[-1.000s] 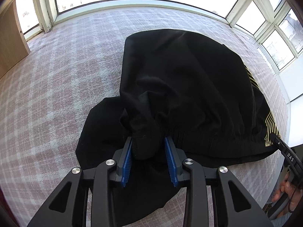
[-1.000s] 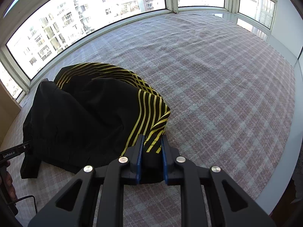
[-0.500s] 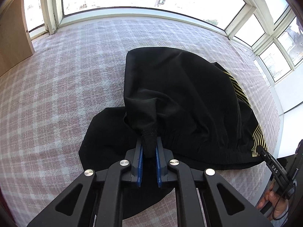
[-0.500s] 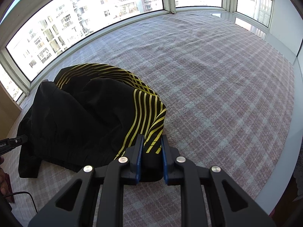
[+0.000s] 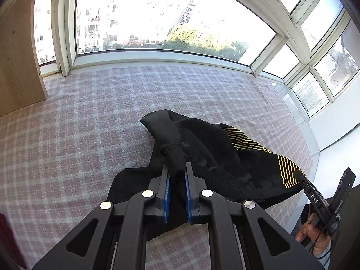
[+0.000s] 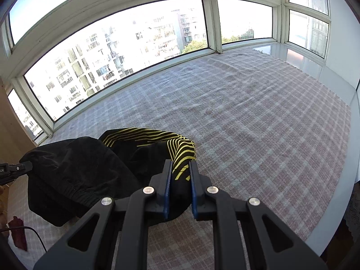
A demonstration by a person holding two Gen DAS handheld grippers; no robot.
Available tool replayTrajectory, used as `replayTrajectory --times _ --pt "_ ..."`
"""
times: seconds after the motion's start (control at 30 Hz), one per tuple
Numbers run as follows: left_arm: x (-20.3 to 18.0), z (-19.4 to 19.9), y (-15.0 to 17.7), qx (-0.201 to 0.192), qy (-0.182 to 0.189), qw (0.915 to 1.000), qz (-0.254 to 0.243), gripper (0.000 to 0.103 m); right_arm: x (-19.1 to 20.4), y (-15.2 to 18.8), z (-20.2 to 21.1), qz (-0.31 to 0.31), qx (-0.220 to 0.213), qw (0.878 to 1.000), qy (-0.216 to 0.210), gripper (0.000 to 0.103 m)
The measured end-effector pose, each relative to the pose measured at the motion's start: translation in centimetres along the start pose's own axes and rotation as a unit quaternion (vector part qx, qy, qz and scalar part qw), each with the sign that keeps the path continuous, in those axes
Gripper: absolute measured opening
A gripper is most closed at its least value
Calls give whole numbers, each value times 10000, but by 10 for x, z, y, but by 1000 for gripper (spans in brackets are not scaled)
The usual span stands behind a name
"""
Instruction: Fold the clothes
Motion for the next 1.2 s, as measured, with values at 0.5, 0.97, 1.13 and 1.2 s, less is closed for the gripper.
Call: replayTrajectory --times 0.5,0.97,1.13,1.2 --pt "54 16 22 197 49 9989 425 12 23 13 28 -93 -15 9995 -291 14" --pt "25 133 -42 -1104 261 9932 252 15 92 -94 115 660 -1449 9850 -668 10" --pt "49 96 -20 -705 169 9966 399 91 90 -74 104 714 -1106 9907 -349 10" --pt "65 64 2 -433 66 9980 459 91 82 -48 86 772 -651 9947 -210 10"
Point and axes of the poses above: each gripper's, at about its wrist camera, not at the fingertips, and z roughly against the way its jaws point, x to its left, y to its underside, the point moved 6 cm from there along -z, roughly the way its jaws point, and after that the axes turned 10 degrees about z, right-handed, at the moved point
